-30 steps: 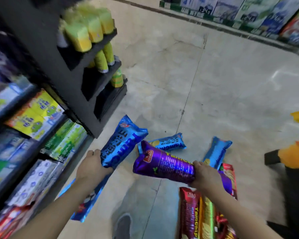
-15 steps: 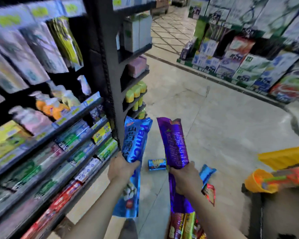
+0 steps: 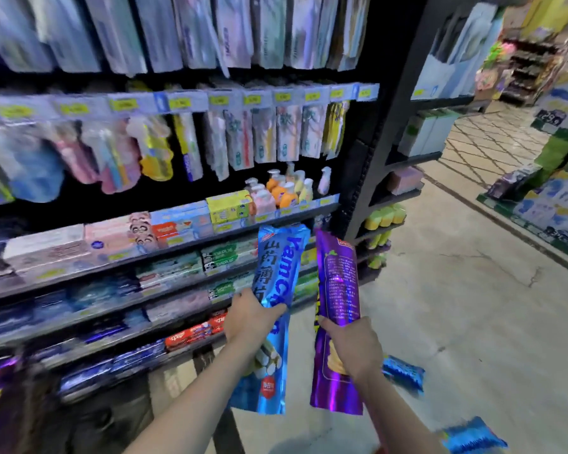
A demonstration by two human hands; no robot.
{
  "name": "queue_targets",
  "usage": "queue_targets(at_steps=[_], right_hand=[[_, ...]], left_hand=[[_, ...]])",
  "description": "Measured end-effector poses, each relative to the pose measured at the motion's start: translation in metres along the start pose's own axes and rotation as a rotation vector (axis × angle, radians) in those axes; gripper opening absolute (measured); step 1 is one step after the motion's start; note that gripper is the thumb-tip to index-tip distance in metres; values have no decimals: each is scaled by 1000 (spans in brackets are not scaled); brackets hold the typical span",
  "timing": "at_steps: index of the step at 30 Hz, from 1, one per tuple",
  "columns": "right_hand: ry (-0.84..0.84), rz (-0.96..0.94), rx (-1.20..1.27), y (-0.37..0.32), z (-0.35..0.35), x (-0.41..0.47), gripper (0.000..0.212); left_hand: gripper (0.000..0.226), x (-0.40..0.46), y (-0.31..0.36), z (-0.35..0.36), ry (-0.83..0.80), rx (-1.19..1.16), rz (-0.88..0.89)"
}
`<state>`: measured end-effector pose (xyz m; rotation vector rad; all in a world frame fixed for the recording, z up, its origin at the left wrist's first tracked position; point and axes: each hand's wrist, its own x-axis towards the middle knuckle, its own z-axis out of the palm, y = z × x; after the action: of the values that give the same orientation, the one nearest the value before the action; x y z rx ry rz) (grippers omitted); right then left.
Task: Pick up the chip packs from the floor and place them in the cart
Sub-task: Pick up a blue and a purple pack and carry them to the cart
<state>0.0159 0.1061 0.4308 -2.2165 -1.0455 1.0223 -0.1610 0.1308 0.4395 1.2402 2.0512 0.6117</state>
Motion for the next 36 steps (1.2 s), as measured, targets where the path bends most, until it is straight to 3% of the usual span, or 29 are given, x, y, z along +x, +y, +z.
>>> queue_targets(at_steps=[4, 13, 16, 20, 25, 30, 36], right_hand=[[-122, -119, -54, -12, 78, -29, 68], [-426, -409, -282, -75, 227, -205, 80], [-490, -442, -302, -85, 283, -272, 73], [-539, -429, -307, -91, 359, -365, 70], [-585, -419, -317, -81, 458, -470, 89], [-577, -333, -372, -81, 510, -545, 86], [-510, -302, -430, -94, 567, -567, 84]], left_hand=[[63, -20, -68, -63, 138, -8, -143], [71, -90, -251, -220, 428, -122, -429], [70, -114, -323, -275, 498, -141, -452], [69, -143, -424, -346, 488, -99, -524], [62, -175, -529, -425, 488, -70, -550], [68, -192, -589, -472, 458, -52, -558], [71, -163, -629, -498, 418, -115, -504]])
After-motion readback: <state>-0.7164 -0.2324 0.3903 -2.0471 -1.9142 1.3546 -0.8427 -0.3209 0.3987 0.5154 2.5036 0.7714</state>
